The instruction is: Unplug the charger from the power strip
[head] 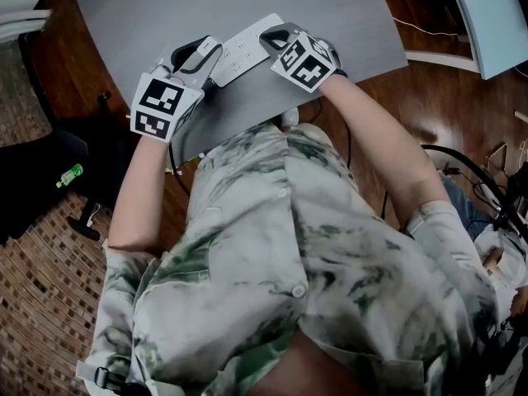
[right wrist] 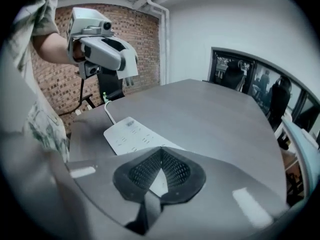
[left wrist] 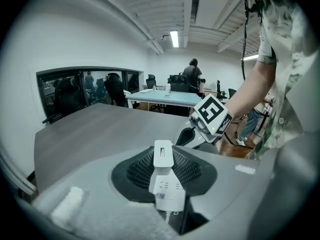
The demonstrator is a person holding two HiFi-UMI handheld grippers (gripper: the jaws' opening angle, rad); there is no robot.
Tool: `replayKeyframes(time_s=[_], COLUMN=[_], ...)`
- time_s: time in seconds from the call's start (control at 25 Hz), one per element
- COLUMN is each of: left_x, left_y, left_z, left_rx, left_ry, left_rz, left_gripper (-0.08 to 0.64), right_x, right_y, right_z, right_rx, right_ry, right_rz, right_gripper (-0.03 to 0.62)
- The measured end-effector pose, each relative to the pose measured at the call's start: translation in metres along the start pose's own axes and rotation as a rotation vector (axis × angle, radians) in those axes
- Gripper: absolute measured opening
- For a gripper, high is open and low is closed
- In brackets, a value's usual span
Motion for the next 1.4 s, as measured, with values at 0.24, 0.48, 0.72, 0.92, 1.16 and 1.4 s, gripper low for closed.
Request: replayKeyframes(time_s=[0.24, 0.48, 0.72, 0.92, 1.16, 1.4], left_x=[-0.027, -0.081, -0.118, -0.137, -0.173, -0.207], left_y=[0.050, 0.119, 0.169, 0.199, 0.263, 0.300], left_z=[0.007, -0.010, -0.030, -0.039, -0.077, -0.138], left_rx=[-0.023, 0.007, 0.007, -0.060, -0.144, -0.188], left_ry=[0.053, 0.108, 0.108, 0.056, -0.011, -0.032], left_rz=[0.102, 0.209, 0.223, 0.201, 0.129, 0.032], left_gripper=[0.107, 0.107, 0.108, 0.109, 0.107, 0.107], right_x=[0.019, 0.069, 0.105, 0.148, 0.239, 0.352], right_y=[0.062, 0.119, 0.167, 0.188, 0.197, 0.194], right_z=[-0.006, -0.045, -0.062, -0.064, -0.028, -0.031], right_rx=[-0.087, -0.174, -0.212, -0.173, -0.216, -0.240], right_ry=[0.098, 0.063, 0.048, 0.100, 0.049, -0.067], right_rz=[-0.044, 0.021, -0.003, -0.032, -0.116, -0.183], right_gripper=[0.002, 0.002, 0.003, 0.003, 0.011, 0.029])
Point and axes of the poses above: the fingertips, and each gripper's own axes: y backward along the fingers, x to its left, z out of its top, the point moved 6 cm from there along y, backward along the fingers
